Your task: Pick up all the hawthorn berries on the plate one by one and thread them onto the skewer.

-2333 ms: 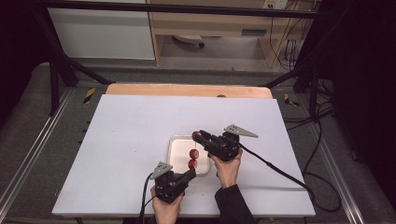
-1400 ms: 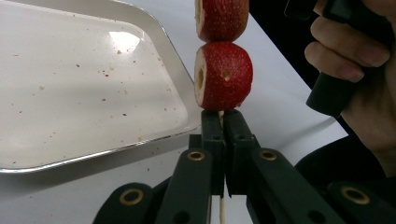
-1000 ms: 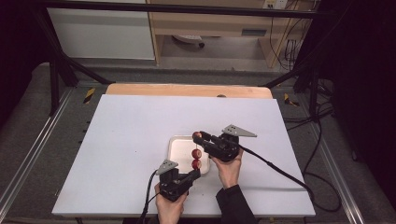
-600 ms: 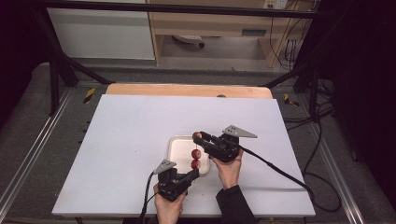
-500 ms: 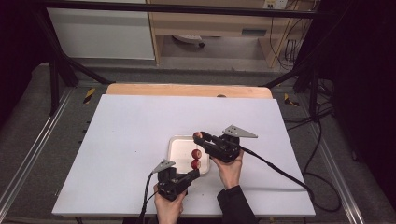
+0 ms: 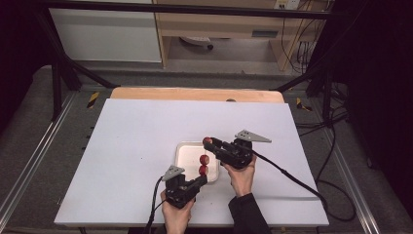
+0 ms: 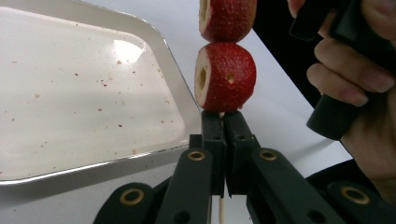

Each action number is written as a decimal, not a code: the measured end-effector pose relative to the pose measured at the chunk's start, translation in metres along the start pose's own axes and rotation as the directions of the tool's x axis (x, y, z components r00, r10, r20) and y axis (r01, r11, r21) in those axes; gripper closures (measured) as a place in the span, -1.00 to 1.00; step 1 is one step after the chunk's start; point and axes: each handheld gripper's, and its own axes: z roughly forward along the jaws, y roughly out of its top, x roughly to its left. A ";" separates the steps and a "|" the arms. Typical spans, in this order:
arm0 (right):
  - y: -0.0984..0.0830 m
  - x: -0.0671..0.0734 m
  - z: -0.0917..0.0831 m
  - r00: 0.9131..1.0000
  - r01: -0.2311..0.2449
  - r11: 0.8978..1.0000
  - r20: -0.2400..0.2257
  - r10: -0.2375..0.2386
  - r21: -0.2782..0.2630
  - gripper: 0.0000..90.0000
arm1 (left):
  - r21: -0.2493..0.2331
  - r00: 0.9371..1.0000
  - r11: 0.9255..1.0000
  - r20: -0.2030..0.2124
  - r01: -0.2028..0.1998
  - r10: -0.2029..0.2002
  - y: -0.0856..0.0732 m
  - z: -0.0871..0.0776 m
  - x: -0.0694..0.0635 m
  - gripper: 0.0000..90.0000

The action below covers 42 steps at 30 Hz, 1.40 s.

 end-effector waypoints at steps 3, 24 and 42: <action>0.001 -0.001 -0.001 1.000 0.011 1.000 -0.016 -0.011 0.018 0.40 | 0.009 0.999 1.000 -0.012 -0.030 0.030 -0.002 0.001 -0.004 0.97; -0.004 0.003 0.001 0.992 0.128 0.981 -0.009 -0.128 0.147 0.39 | 0.106 0.994 0.989 -0.029 -0.105 0.109 0.011 -0.002 0.004 0.97; 0.000 -0.009 -0.015 0.992 0.120 0.979 0.016 -0.124 0.165 -0.54 | 0.088 0.966 0.967 -0.085 -0.238 0.246 0.009 -0.014 0.020 0.97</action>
